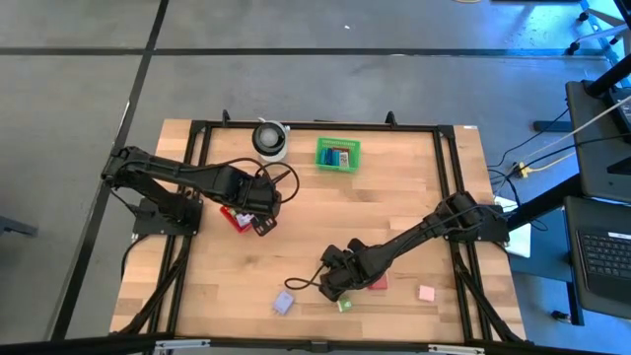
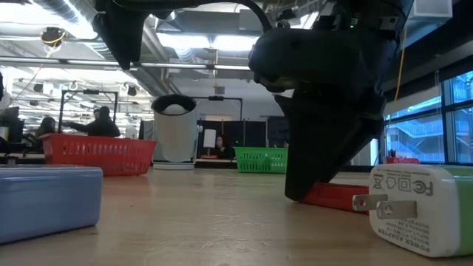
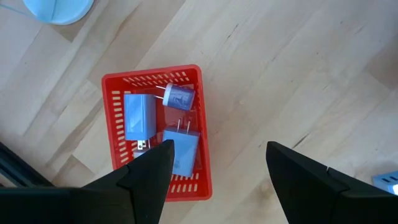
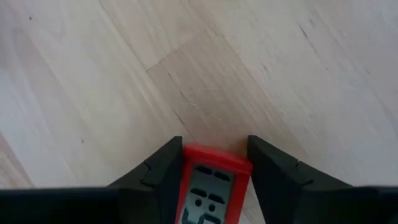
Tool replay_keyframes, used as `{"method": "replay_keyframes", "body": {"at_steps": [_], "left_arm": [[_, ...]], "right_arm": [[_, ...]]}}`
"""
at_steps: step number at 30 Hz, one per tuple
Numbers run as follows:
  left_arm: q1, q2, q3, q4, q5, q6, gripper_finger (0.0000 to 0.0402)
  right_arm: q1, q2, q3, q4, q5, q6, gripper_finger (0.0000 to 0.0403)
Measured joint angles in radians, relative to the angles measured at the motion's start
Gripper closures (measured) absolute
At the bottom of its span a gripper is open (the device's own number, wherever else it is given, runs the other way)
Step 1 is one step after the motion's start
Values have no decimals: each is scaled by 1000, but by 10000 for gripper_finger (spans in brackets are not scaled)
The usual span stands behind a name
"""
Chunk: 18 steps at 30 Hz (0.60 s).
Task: Pick & Place Office items
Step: Put the red digital clock into the green bin
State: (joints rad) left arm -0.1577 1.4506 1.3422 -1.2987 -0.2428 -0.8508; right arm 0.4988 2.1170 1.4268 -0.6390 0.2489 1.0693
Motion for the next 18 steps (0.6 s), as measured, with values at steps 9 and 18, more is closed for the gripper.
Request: {"method": "replay_keyframes", "body": {"at_steps": [9,18], "left_arm": [[0,0,0,0,1,0,151],[0,0,0,-2,1,0,151]], "right_arm": [[-4,-53,-7,3,63,46,241],[-45,-250,-5,22,333,-11,242]]}}
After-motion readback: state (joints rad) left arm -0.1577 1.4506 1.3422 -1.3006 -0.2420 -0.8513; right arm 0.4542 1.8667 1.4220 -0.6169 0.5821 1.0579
